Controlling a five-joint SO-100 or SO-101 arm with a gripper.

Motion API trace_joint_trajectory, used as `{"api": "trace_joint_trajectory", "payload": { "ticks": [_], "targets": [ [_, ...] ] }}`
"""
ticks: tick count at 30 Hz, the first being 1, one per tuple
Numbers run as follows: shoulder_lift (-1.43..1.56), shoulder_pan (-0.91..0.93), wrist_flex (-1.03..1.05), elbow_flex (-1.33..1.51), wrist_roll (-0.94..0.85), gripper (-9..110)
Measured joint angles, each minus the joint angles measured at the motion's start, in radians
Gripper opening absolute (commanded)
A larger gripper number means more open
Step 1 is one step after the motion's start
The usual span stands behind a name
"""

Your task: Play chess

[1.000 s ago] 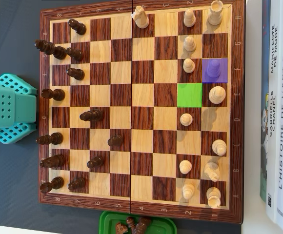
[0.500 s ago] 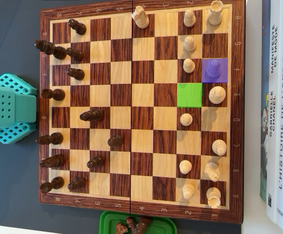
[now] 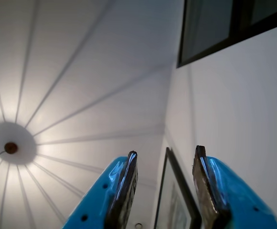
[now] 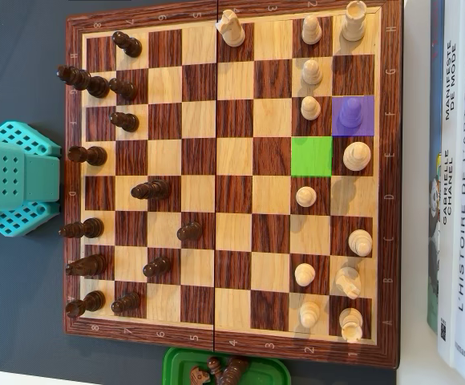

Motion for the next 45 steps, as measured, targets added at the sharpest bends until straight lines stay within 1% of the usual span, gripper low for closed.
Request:
{"api": "trace_joint_trajectory", "payload": {
  "ticks": [25,28,31,34,45],
  "targets": [
    [0.000,0.003,0.000,0.000,0.000,17],
    [0.000,0.003,0.037,0.000,0.000,17],
    [0.000,0.003,0.167,-0.006,0.000,17],
    [0.002,0.002,0.348,-0.092,0.000,18],
    [0.002,0.002,1.207,-0.417,0.000,18]
  ]
}}
